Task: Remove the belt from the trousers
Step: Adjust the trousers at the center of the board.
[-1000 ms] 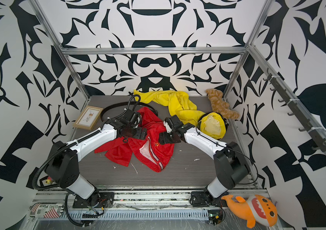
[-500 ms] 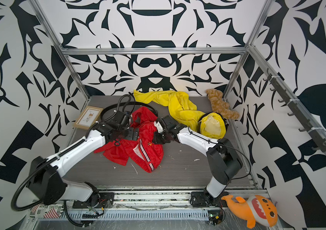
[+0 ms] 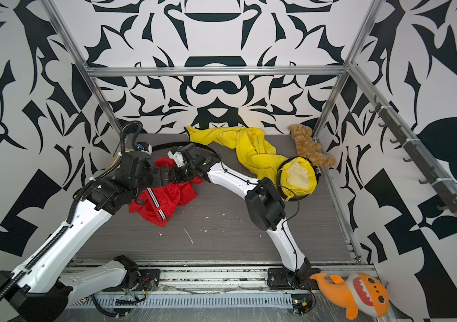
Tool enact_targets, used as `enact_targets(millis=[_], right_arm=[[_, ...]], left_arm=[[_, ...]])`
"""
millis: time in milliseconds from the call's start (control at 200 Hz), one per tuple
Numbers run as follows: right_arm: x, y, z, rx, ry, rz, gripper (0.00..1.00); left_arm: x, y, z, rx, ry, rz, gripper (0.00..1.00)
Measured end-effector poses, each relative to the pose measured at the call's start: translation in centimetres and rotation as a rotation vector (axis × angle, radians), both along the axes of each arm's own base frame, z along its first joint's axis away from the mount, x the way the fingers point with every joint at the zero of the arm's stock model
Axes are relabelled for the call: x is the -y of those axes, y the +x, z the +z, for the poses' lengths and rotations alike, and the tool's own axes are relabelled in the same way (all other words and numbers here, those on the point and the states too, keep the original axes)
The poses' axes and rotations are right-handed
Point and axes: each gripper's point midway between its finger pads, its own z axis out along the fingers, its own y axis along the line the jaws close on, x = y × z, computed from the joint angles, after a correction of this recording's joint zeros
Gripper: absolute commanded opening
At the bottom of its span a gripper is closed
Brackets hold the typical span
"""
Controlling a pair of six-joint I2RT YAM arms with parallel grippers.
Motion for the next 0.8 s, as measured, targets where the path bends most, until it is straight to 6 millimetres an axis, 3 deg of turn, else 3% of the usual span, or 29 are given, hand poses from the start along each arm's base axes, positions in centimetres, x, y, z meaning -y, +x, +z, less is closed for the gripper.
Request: enact_targets(millis=[45,95,195,310,475,640,800], right_arm=[[-0.1,0.3,-1.7,-0.017,-0.026,-0.003,0.39],[0.0,0.4,-3.4,-0.039,-0.054,-0.009,0.46],[0.8,0.7,-4.7,-0.037,-0.099,-0.025,0.52],[3.9,1.6,-6.4,-0.046,-0.149,-0.090,0.56],[10.2,2.9,-6.0,-0.050,-0.191,-0.222,0.57],[15.9,4.0,-4.4,-0.024,-0.209,-0.346,0.58],[19.3,3.8,-3.1,-0.004,-0.209,-0.401,0.60]], left_arm=[[0.4,0.2,-1.9,-0.040,0.009,-0.006,1.00],[0.8,0.5,-4.3,-0.093,0.021,-0.011,0.99],[2.2,1.7,-8.9,-0.188,0.010,-0.013,0.98],[4.5,2.7,-11.0,-0.245,-0.090,-0.057,0.92],[9.6,3.9,-11.6,-0.280,-0.292,-0.209,0.87],[14.7,4.9,-10.8,-0.316,-0.461,-0.380,0.80],[17.5,4.6,-9.8,-0.328,-0.570,-0.510,0.79]])
